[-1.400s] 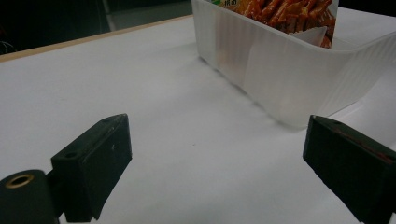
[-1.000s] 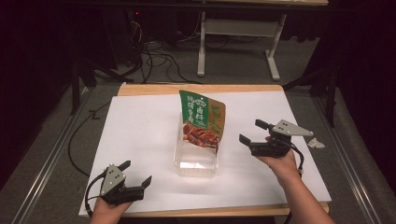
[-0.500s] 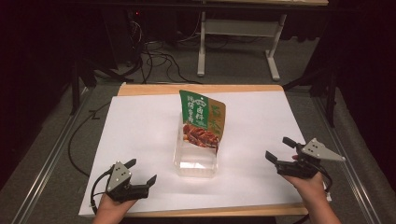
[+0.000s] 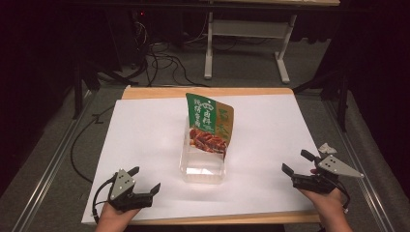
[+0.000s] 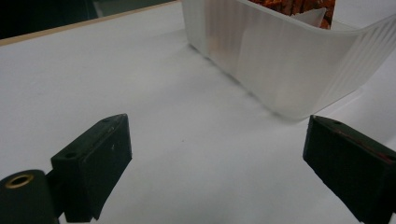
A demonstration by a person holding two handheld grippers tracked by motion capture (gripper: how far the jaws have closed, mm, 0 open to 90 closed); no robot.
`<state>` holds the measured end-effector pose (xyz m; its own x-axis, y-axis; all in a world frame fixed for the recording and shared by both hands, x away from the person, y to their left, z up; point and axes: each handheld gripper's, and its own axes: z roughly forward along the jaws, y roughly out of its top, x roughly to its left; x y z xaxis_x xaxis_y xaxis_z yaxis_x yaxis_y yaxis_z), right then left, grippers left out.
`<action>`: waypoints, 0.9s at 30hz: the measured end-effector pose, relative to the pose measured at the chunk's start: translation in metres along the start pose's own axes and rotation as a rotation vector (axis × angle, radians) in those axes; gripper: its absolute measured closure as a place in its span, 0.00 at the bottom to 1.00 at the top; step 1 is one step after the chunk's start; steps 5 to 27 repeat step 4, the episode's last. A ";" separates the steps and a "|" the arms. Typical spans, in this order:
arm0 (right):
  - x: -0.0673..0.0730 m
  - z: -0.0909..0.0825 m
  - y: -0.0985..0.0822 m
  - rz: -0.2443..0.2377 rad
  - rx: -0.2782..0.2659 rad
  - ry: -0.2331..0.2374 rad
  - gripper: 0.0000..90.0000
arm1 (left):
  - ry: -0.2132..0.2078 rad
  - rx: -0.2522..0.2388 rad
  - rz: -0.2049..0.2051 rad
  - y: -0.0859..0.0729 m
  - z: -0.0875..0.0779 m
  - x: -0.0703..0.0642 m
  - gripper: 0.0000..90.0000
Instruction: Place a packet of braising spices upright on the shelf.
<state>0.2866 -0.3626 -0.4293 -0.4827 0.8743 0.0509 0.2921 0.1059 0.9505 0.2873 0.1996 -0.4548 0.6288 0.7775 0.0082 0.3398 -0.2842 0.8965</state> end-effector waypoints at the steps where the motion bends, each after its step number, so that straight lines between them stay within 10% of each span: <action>1: 0.000 0.000 0.000 0.000 0.000 0.000 0.09 | 0.000 0.000 0.000 0.000 0.000 0.000 0.09; 27: 0.000 0.002 -0.001 0.007 0.002 0.006 0.09 | 0.007 -0.001 -0.004 -0.001 -0.002 0.001 0.09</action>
